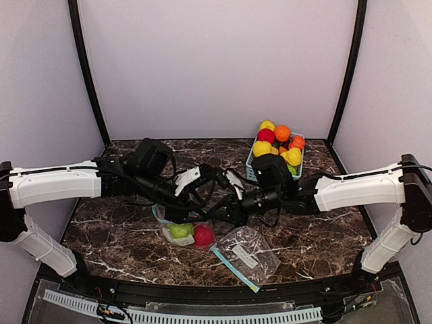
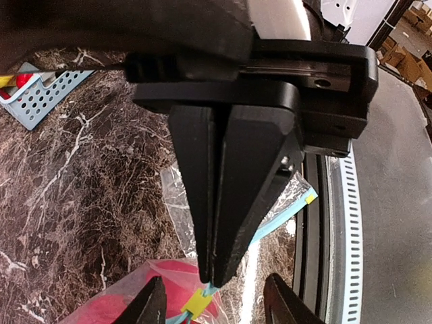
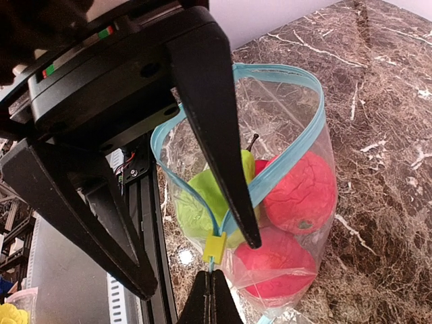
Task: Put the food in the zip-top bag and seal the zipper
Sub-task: Hold the zipper from the zipper food storage bag.
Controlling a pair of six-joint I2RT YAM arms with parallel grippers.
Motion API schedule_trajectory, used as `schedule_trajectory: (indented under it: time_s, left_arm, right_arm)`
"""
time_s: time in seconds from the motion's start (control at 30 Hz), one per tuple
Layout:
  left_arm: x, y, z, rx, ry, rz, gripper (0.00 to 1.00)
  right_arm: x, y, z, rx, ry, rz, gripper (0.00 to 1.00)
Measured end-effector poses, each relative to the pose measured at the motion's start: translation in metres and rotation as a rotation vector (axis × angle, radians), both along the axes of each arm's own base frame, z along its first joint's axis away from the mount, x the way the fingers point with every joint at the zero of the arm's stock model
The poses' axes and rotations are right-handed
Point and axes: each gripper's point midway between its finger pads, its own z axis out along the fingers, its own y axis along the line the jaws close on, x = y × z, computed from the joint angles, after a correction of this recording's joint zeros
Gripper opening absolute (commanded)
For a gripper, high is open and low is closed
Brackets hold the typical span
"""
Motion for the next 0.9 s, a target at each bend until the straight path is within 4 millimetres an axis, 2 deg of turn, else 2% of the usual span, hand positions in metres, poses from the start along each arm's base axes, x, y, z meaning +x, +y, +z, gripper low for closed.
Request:
schedule_trajectory:
  time_s: [0.3, 0.7, 0.9]
  left_arm:
    - [0.0034, -0.0061, -0.0018, -0.022, 0.033, -0.038, 0.41]
    - [0.0036, -0.0056, -0.0071, 0.008, 0.036, -0.052, 0.23]
    - [0.0032, -0.0046, -0.0067, 0.016, 0.041, -0.05, 0.07]
  right_arm:
    - [0.0017, -0.0028, 0.0005, -0.005, 0.006, -0.007, 0.0]
    - [0.0043, -0.0069, -0.0016, -0.014, 0.01, -0.025, 0.0]
    - [0.0068, -0.0091, 0.0, -0.015, -0.001, -0.043, 0.0]
